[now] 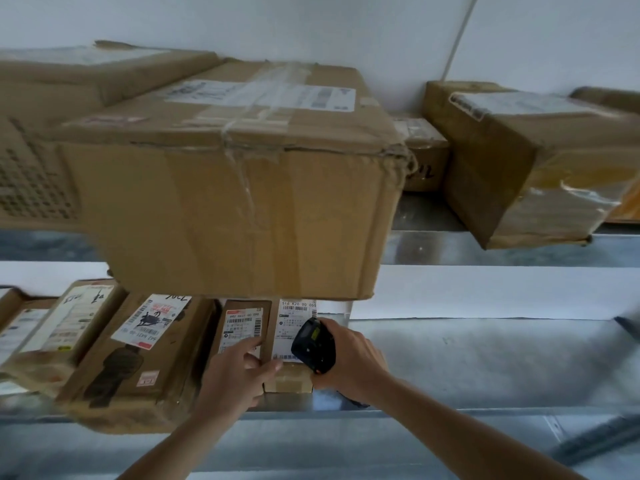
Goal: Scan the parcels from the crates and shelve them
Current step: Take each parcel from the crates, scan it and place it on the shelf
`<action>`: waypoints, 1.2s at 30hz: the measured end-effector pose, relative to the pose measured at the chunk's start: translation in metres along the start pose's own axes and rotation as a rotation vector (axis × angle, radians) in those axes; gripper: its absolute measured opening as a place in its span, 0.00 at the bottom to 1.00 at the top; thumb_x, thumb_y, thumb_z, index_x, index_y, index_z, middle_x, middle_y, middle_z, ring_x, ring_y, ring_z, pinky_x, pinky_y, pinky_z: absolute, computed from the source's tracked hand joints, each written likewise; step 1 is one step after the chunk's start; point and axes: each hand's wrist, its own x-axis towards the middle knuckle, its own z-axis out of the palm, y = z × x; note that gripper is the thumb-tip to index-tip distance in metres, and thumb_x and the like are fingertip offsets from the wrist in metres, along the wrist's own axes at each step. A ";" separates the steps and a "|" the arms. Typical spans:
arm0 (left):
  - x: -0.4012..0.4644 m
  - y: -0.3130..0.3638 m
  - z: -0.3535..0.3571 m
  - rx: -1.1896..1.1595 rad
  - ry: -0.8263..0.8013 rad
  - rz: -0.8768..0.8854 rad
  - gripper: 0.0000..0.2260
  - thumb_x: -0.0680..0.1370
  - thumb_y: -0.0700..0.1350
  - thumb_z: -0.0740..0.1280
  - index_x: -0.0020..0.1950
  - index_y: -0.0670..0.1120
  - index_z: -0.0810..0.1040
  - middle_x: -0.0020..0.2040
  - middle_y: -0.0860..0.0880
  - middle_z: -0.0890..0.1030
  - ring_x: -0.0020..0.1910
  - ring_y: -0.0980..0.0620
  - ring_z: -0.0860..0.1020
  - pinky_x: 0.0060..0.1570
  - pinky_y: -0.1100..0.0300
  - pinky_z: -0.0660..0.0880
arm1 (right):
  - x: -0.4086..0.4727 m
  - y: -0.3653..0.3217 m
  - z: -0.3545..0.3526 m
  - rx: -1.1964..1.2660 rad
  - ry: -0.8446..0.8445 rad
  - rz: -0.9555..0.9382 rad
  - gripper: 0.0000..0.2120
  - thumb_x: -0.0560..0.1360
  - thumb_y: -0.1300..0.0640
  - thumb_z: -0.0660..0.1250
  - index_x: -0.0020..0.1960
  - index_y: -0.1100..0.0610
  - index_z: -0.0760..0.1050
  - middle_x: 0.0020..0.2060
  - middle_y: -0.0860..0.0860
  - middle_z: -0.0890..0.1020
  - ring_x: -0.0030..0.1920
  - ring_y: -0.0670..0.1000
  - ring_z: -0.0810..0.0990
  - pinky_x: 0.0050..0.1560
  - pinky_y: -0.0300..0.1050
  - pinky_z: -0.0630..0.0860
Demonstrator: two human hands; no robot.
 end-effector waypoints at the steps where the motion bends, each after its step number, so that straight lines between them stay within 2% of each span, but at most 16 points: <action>1: -0.003 0.001 0.000 -0.006 0.007 -0.003 0.27 0.75 0.49 0.76 0.72 0.46 0.73 0.43 0.49 0.86 0.38 0.50 0.85 0.33 0.53 0.84 | -0.004 0.002 0.000 0.002 0.011 0.005 0.40 0.65 0.50 0.79 0.72 0.42 0.66 0.58 0.45 0.82 0.53 0.50 0.79 0.49 0.43 0.76; 5: -0.012 0.003 -0.008 0.037 0.056 0.052 0.26 0.75 0.55 0.74 0.71 0.48 0.74 0.47 0.54 0.85 0.43 0.53 0.84 0.40 0.49 0.85 | -0.024 0.004 -0.008 0.006 0.036 -0.003 0.39 0.65 0.49 0.78 0.73 0.41 0.66 0.57 0.43 0.82 0.50 0.47 0.77 0.42 0.38 0.72; 7: -0.017 0.005 -0.017 0.103 0.095 0.093 0.28 0.75 0.61 0.72 0.71 0.50 0.74 0.49 0.57 0.84 0.47 0.58 0.83 0.47 0.52 0.83 | -0.034 -0.002 -0.016 -0.001 0.049 -0.018 0.40 0.65 0.48 0.78 0.74 0.40 0.65 0.58 0.43 0.82 0.51 0.47 0.77 0.41 0.39 0.71; 10: -0.030 0.011 -0.036 0.153 0.157 0.188 0.25 0.75 0.67 0.67 0.68 0.56 0.76 0.51 0.61 0.83 0.49 0.61 0.82 0.49 0.56 0.81 | -0.045 -0.020 -0.027 -0.011 0.075 -0.058 0.42 0.65 0.45 0.78 0.74 0.40 0.64 0.58 0.43 0.82 0.52 0.48 0.79 0.45 0.42 0.76; 13: -0.055 0.021 -0.066 0.064 0.201 0.243 0.17 0.76 0.65 0.67 0.61 0.59 0.77 0.53 0.62 0.83 0.49 0.63 0.82 0.49 0.55 0.82 | -0.059 -0.055 -0.035 -0.038 0.084 -0.131 0.43 0.66 0.43 0.78 0.76 0.39 0.62 0.56 0.45 0.83 0.50 0.49 0.80 0.46 0.41 0.78; 16: -0.089 0.027 -0.113 0.077 0.325 0.297 0.11 0.78 0.65 0.65 0.56 0.62 0.77 0.46 0.62 0.83 0.45 0.69 0.80 0.48 0.63 0.79 | -0.076 -0.103 -0.038 -0.048 0.082 -0.210 0.43 0.66 0.41 0.78 0.76 0.39 0.61 0.57 0.44 0.83 0.53 0.49 0.83 0.47 0.38 0.78; 18: -0.114 0.026 -0.155 0.071 0.397 0.291 0.13 0.78 0.65 0.65 0.60 0.63 0.77 0.45 0.61 0.84 0.46 0.65 0.81 0.51 0.59 0.78 | -0.089 -0.144 -0.036 -0.064 0.079 -0.281 0.42 0.67 0.39 0.78 0.76 0.39 0.63 0.59 0.44 0.82 0.56 0.49 0.82 0.43 0.33 0.72; 20: -0.142 0.019 -0.205 0.033 0.409 0.249 0.13 0.78 0.64 0.66 0.60 0.63 0.75 0.46 0.62 0.83 0.44 0.63 0.81 0.51 0.56 0.80 | -0.103 -0.194 -0.030 -0.078 0.064 -0.328 0.40 0.68 0.39 0.79 0.75 0.43 0.66 0.59 0.44 0.82 0.55 0.48 0.82 0.38 0.28 0.68; 22: -0.174 0.005 -0.256 0.021 0.450 0.233 0.20 0.75 0.68 0.66 0.61 0.59 0.77 0.47 0.62 0.83 0.45 0.61 0.82 0.48 0.59 0.80 | -0.119 -0.248 -0.019 -0.071 0.044 -0.365 0.37 0.68 0.38 0.79 0.71 0.48 0.68 0.57 0.45 0.83 0.50 0.46 0.81 0.38 0.28 0.70; 24: -0.210 -0.013 -0.311 0.066 0.496 0.211 0.26 0.75 0.68 0.65 0.68 0.57 0.76 0.49 0.59 0.84 0.47 0.61 0.82 0.50 0.59 0.80 | -0.135 -0.306 -0.006 -0.070 0.036 -0.408 0.33 0.67 0.37 0.79 0.65 0.47 0.72 0.54 0.44 0.83 0.46 0.43 0.78 0.40 0.28 0.71; 25: -0.231 -0.022 -0.340 0.085 0.520 0.165 0.27 0.75 0.68 0.65 0.70 0.57 0.74 0.52 0.58 0.84 0.50 0.60 0.82 0.53 0.56 0.80 | -0.144 -0.335 0.003 -0.073 0.028 -0.428 0.32 0.66 0.36 0.79 0.64 0.46 0.73 0.53 0.43 0.83 0.46 0.42 0.78 0.41 0.30 0.72; 27: -0.273 -0.036 -0.397 0.120 0.575 0.089 0.29 0.75 0.70 0.64 0.72 0.60 0.71 0.55 0.58 0.83 0.53 0.57 0.81 0.56 0.49 0.79 | -0.163 -0.394 0.019 -0.071 -0.007 -0.454 0.30 0.65 0.36 0.78 0.61 0.46 0.74 0.51 0.43 0.83 0.48 0.44 0.79 0.47 0.40 0.77; 29: -0.318 -0.053 -0.453 0.171 0.633 0.042 0.28 0.75 0.71 0.62 0.71 0.60 0.72 0.56 0.58 0.83 0.54 0.56 0.81 0.57 0.48 0.79 | -0.182 -0.454 0.034 -0.085 -0.044 -0.510 0.30 0.64 0.36 0.78 0.60 0.46 0.74 0.51 0.43 0.83 0.50 0.48 0.81 0.52 0.47 0.79; 33: -0.408 -0.088 -0.553 0.250 0.797 -0.030 0.24 0.78 0.65 0.64 0.69 0.53 0.75 0.54 0.54 0.84 0.55 0.51 0.82 0.56 0.51 0.79 | -0.221 -0.570 0.064 -0.062 -0.111 -0.644 0.34 0.61 0.37 0.80 0.64 0.42 0.74 0.52 0.44 0.83 0.50 0.49 0.81 0.50 0.47 0.80; 36: -0.458 -0.119 -0.611 0.267 0.874 -0.103 0.25 0.78 0.65 0.64 0.70 0.54 0.74 0.56 0.52 0.84 0.58 0.47 0.81 0.58 0.49 0.78 | -0.247 -0.643 0.091 -0.025 -0.158 -0.739 0.33 0.64 0.40 0.80 0.65 0.45 0.74 0.51 0.46 0.82 0.49 0.49 0.81 0.48 0.45 0.79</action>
